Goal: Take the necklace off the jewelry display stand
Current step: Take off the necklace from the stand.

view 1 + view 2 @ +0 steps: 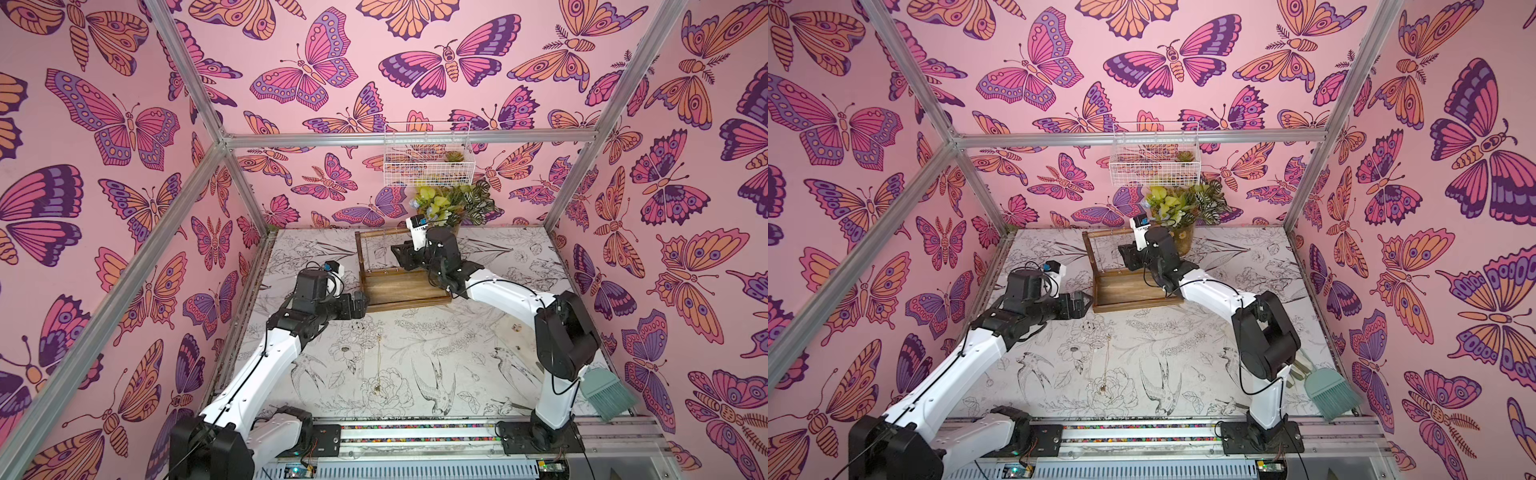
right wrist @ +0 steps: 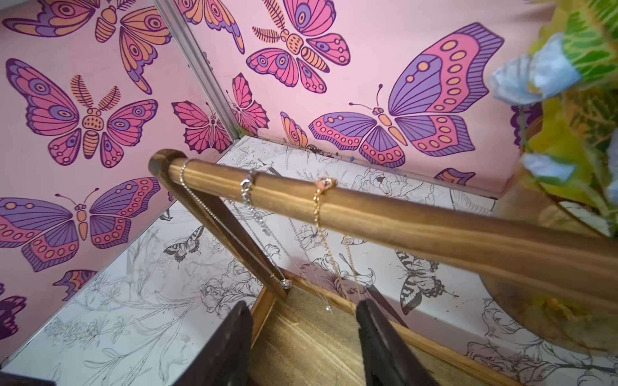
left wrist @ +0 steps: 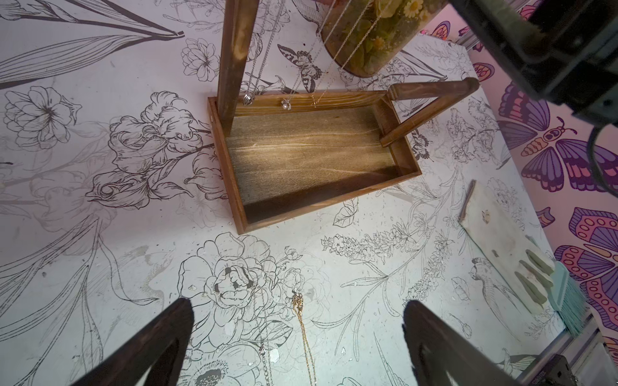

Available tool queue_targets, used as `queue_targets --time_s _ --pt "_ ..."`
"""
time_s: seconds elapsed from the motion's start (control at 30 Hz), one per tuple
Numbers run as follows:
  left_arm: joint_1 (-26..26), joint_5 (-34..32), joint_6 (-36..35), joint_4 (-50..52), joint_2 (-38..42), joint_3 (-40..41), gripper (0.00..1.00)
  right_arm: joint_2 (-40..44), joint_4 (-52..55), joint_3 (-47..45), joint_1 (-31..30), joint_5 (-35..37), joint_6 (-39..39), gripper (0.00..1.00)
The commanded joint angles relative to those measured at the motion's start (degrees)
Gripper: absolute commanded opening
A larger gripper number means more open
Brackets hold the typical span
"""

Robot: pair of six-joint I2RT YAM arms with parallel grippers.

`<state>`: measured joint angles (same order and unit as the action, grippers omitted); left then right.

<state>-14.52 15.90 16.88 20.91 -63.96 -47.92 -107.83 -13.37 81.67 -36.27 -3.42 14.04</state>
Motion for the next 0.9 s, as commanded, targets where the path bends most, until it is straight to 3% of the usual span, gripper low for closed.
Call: queue_targets --time_s 0.0,0.6,0.87 --pt "0.41 0.75 -1.15 -1.11 -0.19 1.16 1.0 -1.74 -2.4 1.95 -0.31 3.37 -1.48 0.55" --pt "0.75 0.45 -1.59 -1.75 -0.91 1.51 1.0 -6.41 -3.44 7.05 -0.31 4.32 0.27 0.4" --pt "0.83 0.53 -1.59 -1.93 -0.9 1.93 1.0 -6.87 -3.48 7.67 -0.35 4.65 0.72 0.25"
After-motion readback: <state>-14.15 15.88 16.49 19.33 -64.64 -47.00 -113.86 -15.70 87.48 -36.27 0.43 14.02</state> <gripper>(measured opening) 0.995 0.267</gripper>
